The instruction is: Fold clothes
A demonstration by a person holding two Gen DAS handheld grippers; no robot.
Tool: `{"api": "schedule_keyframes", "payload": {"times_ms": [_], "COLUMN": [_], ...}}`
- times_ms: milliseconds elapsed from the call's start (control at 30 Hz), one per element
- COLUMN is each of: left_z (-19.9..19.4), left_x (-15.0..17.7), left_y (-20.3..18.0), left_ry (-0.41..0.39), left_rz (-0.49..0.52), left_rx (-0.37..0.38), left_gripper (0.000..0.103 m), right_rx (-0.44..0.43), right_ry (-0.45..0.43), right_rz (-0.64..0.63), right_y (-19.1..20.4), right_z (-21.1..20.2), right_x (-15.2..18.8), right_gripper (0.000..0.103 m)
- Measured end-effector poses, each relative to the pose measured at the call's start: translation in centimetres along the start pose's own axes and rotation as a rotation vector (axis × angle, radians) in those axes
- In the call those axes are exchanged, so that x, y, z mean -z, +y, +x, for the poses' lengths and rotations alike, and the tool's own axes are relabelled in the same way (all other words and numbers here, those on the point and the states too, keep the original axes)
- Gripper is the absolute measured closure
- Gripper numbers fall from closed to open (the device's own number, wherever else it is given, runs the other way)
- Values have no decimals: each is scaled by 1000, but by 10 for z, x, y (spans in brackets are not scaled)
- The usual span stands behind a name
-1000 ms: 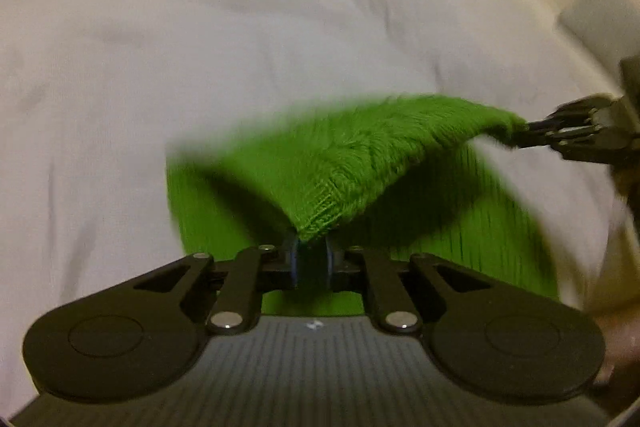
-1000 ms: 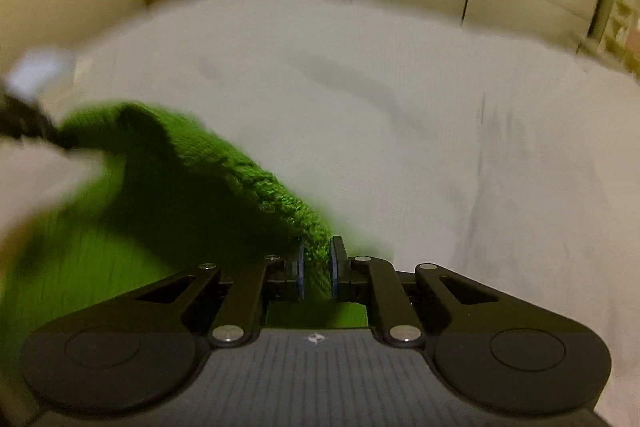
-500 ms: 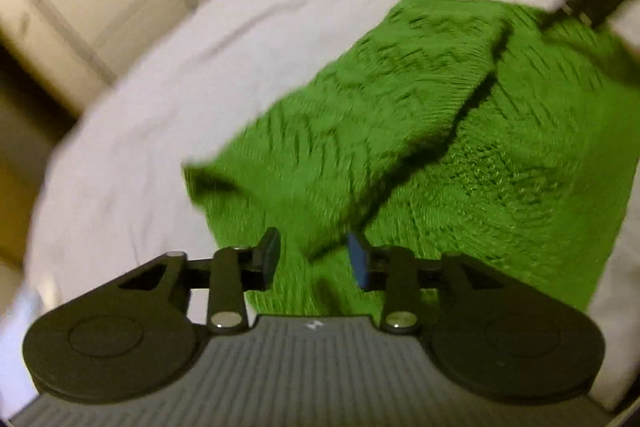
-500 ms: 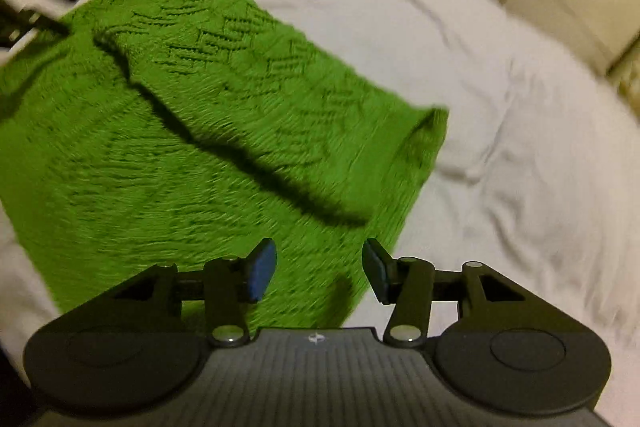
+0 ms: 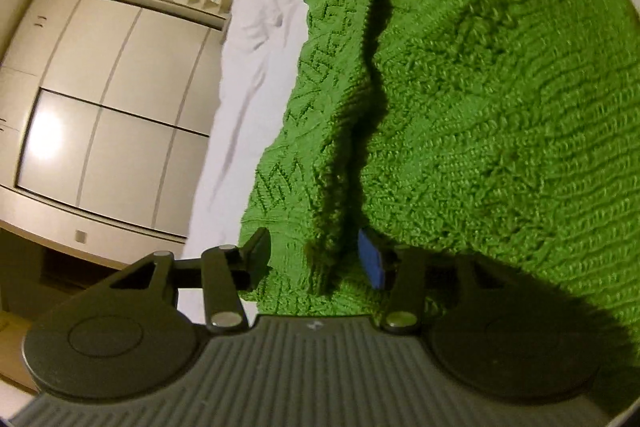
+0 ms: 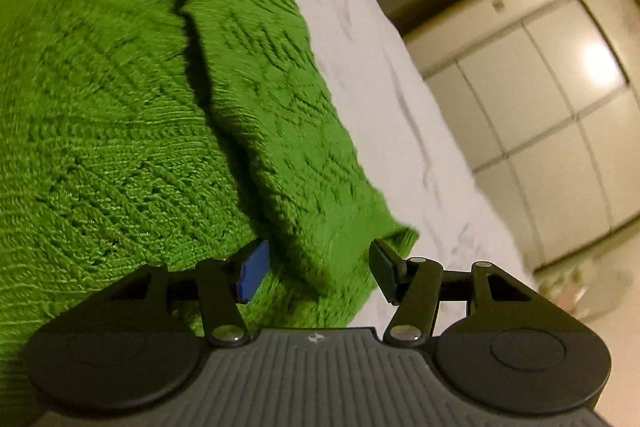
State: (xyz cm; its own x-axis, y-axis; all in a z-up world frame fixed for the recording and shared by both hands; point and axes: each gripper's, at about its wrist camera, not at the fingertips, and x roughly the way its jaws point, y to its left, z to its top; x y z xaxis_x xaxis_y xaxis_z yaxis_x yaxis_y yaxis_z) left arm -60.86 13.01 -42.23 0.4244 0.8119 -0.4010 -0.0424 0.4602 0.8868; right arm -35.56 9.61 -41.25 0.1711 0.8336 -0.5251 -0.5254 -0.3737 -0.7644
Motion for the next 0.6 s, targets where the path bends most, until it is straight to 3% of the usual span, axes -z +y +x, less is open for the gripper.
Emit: {"api": "schedule_keyframes", "payload": {"times_ms": [100,133,167,200,233,333,467,600], "left_z": [6,8,12,15,17,11,-39,-81], "left_x": [2,2,0,-1,-2,-5,-7,-10], "left_y": [-1,-1,0,0,2,13,20,16], "left_ry": [20,29,43,58,71,105,72,53], "left_rz": [-19,-23,-18,-13,-4,-36,-137,-206], "left_rx": [-2,8,32,56,59,35,13,-4], "left_gripper": [61,68,81,89,92,94,95,95], "right_rx": [13,6,0,-10,-17,5,58,65], "right_ry": [-13,-11,-8,-2,11,39,1,-42], "right_rz": [-59,-65,-70,-67,-61,-40,121,187], "right_y": [5,5,5,5,4,1,-20,-5], "right_z": [8,13,17,21,26,27,-20,-74], "right_x": [-6,-8,-10,-11,-12,-14,-16,-10], "right_gripper": [46,49,67,76,98,100,100,100]}}
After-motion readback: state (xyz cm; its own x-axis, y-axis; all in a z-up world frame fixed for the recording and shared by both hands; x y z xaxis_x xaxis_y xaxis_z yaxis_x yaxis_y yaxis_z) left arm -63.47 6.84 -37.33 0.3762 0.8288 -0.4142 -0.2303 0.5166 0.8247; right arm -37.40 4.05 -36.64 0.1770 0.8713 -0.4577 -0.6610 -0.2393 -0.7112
